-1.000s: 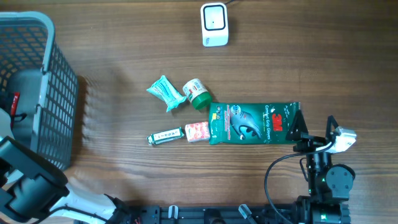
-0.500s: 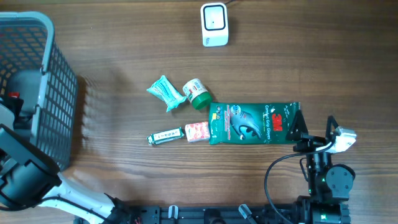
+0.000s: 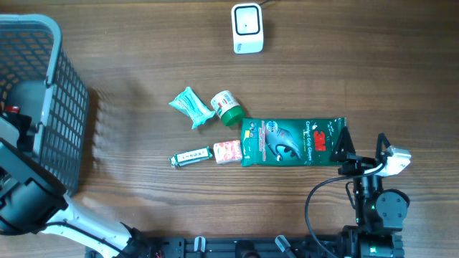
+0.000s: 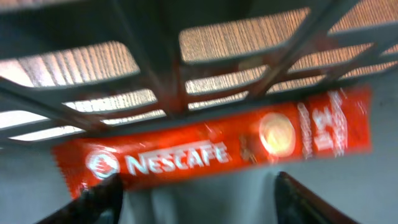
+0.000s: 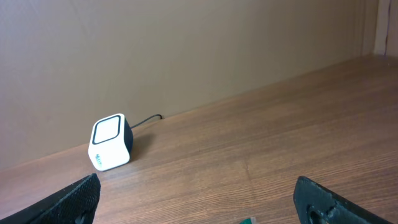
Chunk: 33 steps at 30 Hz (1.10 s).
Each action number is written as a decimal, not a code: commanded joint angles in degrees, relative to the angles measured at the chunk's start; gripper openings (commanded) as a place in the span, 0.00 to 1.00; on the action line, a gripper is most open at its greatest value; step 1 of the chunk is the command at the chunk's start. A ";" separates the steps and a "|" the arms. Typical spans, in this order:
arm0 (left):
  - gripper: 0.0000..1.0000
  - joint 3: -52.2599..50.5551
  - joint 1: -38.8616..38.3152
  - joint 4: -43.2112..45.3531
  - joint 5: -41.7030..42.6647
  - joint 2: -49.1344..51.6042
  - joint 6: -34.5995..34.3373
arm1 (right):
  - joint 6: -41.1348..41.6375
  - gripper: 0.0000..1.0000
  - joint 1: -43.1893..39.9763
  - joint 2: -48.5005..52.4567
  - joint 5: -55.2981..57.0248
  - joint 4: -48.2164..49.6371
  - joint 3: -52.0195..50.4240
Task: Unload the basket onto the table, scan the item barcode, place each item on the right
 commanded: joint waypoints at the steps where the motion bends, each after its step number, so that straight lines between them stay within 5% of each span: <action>1: 0.69 0.11 0.15 -1.27 0.76 3.02 -0.09 | -0.63 1.00 0.17 -0.28 0.42 0.31 -0.07; 8: 0.08 0.13 0.15 -2.99 0.72 3.02 -0.09 | -0.66 1.00 0.17 -0.28 0.42 0.31 -0.07; 14: 0.04 0.13 0.15 -3.06 0.72 2.99 -0.09 | -0.68 1.00 0.17 -0.28 0.42 0.31 -0.07; 15: 0.19 0.13 0.15 -3.32 0.72 2.99 -0.09 | -0.66 1.00 0.17 -0.28 0.42 0.31 -0.07; 16: 0.51 0.13 0.15 -3.76 0.72 2.99 -0.09 | -0.63 1.00 0.17 -0.28 0.42 0.31 -0.07; 17: 0.99 0.13 0.04 -4.22 0.70 2.99 -0.07 | -0.63 1.00 0.17 -0.28 0.42 0.28 -0.07; 33: 1.00 3.67 -1.70 -4.76 -3.93 1.68 -1.70 | -0.63 1.00 0.17 -0.28 0.42 0.31 -0.07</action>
